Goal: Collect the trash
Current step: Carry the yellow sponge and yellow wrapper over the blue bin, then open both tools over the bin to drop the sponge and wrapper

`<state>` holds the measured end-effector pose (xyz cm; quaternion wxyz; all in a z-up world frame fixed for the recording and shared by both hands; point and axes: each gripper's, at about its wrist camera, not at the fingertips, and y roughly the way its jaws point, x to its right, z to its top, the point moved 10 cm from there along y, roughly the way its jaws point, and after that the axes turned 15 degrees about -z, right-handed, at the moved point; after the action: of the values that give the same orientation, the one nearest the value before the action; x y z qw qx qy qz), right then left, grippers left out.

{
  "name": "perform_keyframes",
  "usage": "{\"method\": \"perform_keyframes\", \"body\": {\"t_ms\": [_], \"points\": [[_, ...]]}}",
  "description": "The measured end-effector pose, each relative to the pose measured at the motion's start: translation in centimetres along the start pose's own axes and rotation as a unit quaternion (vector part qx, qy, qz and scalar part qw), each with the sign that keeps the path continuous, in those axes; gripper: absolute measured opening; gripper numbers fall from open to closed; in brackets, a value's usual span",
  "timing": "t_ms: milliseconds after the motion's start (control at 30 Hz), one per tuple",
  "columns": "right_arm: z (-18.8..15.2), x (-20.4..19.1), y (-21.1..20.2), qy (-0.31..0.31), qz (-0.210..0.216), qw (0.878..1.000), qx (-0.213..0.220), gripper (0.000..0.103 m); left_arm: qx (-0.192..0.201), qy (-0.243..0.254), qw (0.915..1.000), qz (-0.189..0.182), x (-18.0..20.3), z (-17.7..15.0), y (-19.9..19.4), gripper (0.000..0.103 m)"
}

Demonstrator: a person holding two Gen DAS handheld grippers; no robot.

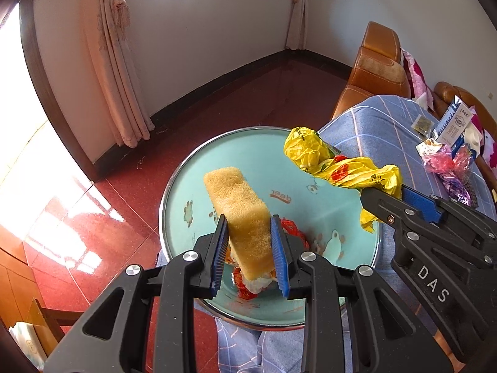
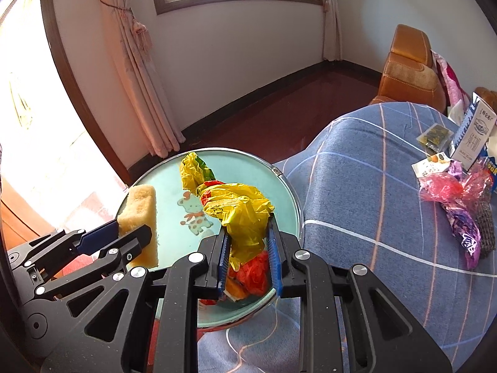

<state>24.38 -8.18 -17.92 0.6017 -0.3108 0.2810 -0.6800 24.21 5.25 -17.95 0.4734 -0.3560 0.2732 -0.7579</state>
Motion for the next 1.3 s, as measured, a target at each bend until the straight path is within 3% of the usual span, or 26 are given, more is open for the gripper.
{"method": "perform_keyframes", "body": {"t_ms": [500, 700, 867, 967, 1033, 1100, 1167, 1300], "points": [[0.2, -1.3, 3.1, -0.019, 0.006, 1.0, -0.022, 0.026, -0.022, -0.011, 0.9997, 0.005, -1.6, -0.1, 2.2, 0.027], [0.2, -1.4, 3.0, -0.024, 0.011, 0.999, -0.019, 0.036, -0.025, -0.011, 0.9996, 0.01, -1.6, -0.1, 2.5, 0.031], [0.8, -0.4, 1.7, -0.012, 0.011, 1.0, -0.005, 0.036, -0.023, -0.013, 0.9995, 0.017, -1.8, -0.2, 2.2, 0.032], [1.2, 1.1, 0.5, 0.006, 0.006, 1.0, 0.007, 0.036, -0.019, -0.013, 0.9994, 0.025, -1.8, 0.0, 1.7, 0.044], [1.2, 2.3, -0.2, 0.02, -0.001, 1.0, 0.012, 0.036, -0.011, -0.011, 0.9992, 0.036, -1.8, 0.2, 1.2, 0.063], [1.2, 3.1, -0.7, 0.028, -0.006, 0.999, 0.016, 0.036, -0.002, -0.006, 0.9988, 0.049, -1.6, 0.4, 0.6, 0.073], [0.8, 3.8, -1.2, 0.034, -0.012, 0.999, 0.019, 0.038, 0.005, -0.001, 0.9983, 0.058, -1.2, 0.6, 0.0, 0.078], [-0.1, 5.7, -2.2, 0.048, -0.028, 0.998, 0.029, 0.056, 0.012, 0.002, 0.9975, 0.07, -0.6, 0.5, -0.8, 0.086]]}}
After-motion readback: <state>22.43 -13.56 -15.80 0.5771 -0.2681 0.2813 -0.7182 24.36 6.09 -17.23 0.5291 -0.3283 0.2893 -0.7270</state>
